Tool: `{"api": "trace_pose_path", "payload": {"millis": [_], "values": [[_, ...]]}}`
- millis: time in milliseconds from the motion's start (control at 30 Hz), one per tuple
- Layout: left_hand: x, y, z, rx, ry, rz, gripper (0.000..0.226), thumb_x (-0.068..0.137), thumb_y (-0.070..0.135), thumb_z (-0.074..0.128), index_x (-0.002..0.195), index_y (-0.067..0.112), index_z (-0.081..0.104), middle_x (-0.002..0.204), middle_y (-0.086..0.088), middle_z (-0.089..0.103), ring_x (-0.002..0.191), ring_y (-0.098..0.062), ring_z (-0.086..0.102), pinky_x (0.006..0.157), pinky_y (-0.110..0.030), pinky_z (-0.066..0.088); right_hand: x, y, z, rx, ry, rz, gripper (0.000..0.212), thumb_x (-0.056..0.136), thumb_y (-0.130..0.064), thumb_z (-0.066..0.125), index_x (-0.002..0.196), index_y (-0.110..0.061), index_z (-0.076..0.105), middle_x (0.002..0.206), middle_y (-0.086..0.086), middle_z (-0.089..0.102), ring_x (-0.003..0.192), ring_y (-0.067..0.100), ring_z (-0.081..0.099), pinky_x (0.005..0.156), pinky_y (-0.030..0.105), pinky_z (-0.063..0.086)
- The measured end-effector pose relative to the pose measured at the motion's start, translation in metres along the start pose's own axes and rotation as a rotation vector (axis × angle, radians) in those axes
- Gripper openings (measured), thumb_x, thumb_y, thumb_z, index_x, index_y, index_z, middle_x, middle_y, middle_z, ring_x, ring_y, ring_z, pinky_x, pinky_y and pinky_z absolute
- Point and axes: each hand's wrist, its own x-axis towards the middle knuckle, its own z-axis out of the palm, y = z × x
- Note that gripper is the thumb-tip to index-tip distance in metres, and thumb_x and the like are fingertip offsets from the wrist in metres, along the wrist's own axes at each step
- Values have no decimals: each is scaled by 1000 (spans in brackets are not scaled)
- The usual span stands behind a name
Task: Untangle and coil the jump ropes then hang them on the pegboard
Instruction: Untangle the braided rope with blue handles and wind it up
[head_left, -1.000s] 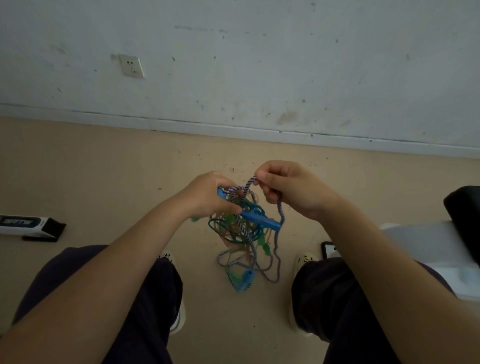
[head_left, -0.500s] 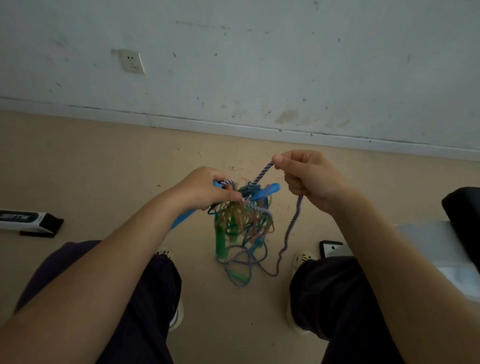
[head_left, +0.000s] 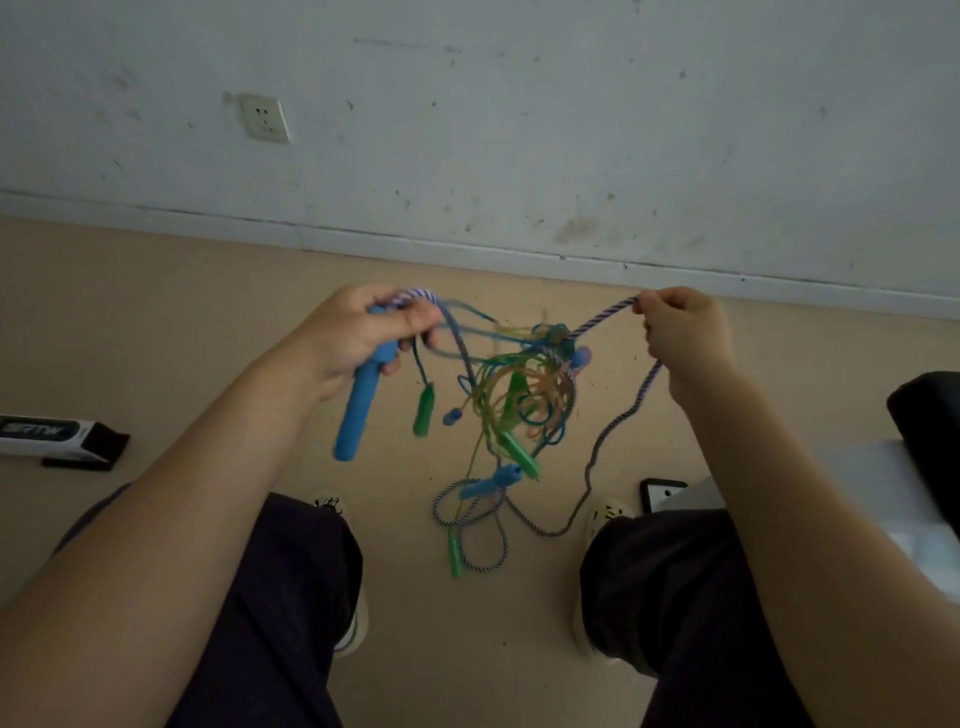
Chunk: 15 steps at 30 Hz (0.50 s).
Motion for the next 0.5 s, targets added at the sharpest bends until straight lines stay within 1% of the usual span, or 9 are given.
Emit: {"api": "trace_pose_path", "payload": {"millis": [33,67,100,167,267,300,367,433,500], "values": [[1,1,-2,-73,45,24,10,83,21,73,82,12,68,69,-1,71,51,-6,50,41,-19,39,3,1,-1,12,2,22,23,97,-19,55,82,-8,69,62,2,46,56,16,40,59,32,35],[2,1,-4,-18,97,34,9,86,18,74,80,13,68,68,0,71,49,-6,48,41,-19,38,3,2,-1,42,-29,29,22,96,-19,56,82,-8,69,62,2,45,55,16,39,56,31,34],[2,0,-5,119,134,23,10,87,17,75,78,14,70,67,2,71,48,-5,48,41,-19,38,2,3,1,64,-83,16,22,96,-20,58,78,-10,68,61,2,44,54,16,39,54,29,33],[-1,-4,-2,337,110,-36,11,84,25,80,81,16,75,68,4,72,50,-4,51,42,-19,41,-7,2,9,40,-203,-44,23,93,-23,64,72,-14,68,56,-1,45,52,15,40,53,29,34],[-1,-7,14,312,85,-85,17,77,33,85,88,22,78,64,9,70,50,-3,56,43,-19,44,-25,-1,27,-50,-319,-123,24,88,-33,70,75,-14,71,44,-13,49,44,3,43,53,26,36],[0,-7,20,291,102,-76,19,76,34,86,90,24,78,65,9,70,50,-3,57,44,-19,44,-30,-2,32,-56,-361,-144,22,88,-35,71,75,-16,72,43,-15,51,42,-2,43,54,25,36],[2,-9,28,274,111,-48,23,76,34,86,96,27,78,70,10,73,50,-3,58,45,-19,45,-40,-7,39,-36,-451,-181,18,89,-35,70,76,-22,73,44,-17,53,40,-6,45,53,23,34],[2,-11,36,286,62,-26,25,74,32,88,97,30,77,74,8,75,49,-3,57,45,-19,44,-47,-11,42,0,-524,-213,17,90,-33,68,78,-23,76,43,-14,50,41,-1,42,51,24,31],[2,-14,42,315,-8,-11,26,73,26,89,94,33,75,69,12,72,47,2,55,45,-16,41,-51,-15,44,53,-586,-206,18,90,-34,68,81,-23,78,43,-9,40,44,11,33,49,27,26]]}}
